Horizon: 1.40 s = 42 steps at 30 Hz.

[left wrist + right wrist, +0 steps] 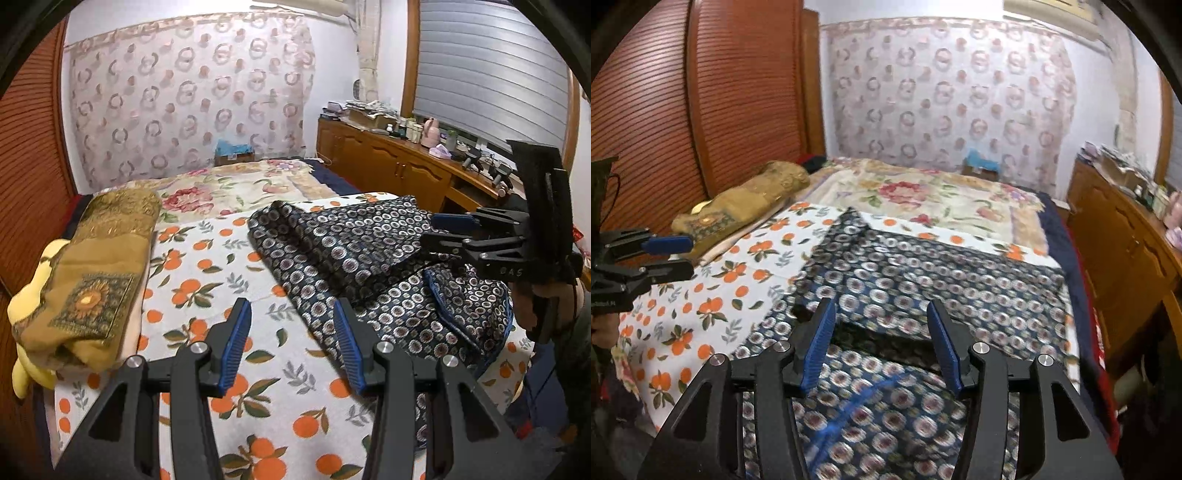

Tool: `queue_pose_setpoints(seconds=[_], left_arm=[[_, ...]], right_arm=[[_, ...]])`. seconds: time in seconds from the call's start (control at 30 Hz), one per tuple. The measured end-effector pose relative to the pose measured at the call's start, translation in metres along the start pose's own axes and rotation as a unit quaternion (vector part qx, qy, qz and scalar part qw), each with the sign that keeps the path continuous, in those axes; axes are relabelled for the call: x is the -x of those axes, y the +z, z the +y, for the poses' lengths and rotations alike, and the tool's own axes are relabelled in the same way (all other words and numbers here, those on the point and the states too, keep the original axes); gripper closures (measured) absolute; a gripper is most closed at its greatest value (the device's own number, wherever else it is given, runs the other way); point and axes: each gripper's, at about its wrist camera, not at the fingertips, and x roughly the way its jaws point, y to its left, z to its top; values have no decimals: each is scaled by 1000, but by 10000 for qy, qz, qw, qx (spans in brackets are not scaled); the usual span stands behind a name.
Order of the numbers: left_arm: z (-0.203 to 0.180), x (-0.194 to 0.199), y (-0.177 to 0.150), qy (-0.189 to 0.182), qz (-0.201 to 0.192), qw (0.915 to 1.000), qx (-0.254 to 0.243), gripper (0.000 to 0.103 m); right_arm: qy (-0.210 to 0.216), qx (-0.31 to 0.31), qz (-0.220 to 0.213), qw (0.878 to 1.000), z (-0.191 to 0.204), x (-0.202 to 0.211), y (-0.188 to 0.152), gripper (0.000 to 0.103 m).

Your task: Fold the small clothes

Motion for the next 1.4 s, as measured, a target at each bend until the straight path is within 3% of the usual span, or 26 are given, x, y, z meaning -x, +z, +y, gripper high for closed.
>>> queue_pose_setpoints(seconds=[0.3,0.63,0.67,0.73,0.83,1.07,1.27,1.33,1.4], left_arm=[[15,-4,-12,19,63,9998,187,58],[17,-9,-20,-15,148,9996,248,58],[17,-10,-22,-19,160,9995,260,58],[17,-10,-24,-25,176,9995,274,58],[17,-10,-25,-45,180,9994,285,58],[14,-12,-27,-97,180,9994,291,58],[8,-15,-28,-160,224,9993,251,58],[6,-17,-29,-175,239,9993,231,58],[3,-18,-29,-201,250,9993,212,58]], right_arm=[[498,465,683,9953,40,-60,5,50],[250,835,1304,9876,47,-116,5,51],[254,859,1327,9871,46,-119,5,55],[241,929,1307,9868,42,-119,6,89],[221,827,1098,9903,27,-108,15,99],[-581,241,749,9952,-57,-87,57,100],[-1555,-279,845,9838,-129,-97,78,99],[-1835,-479,913,9776,-145,-100,80,85],[-2000,-653,989,9726,-156,-100,77,79]])
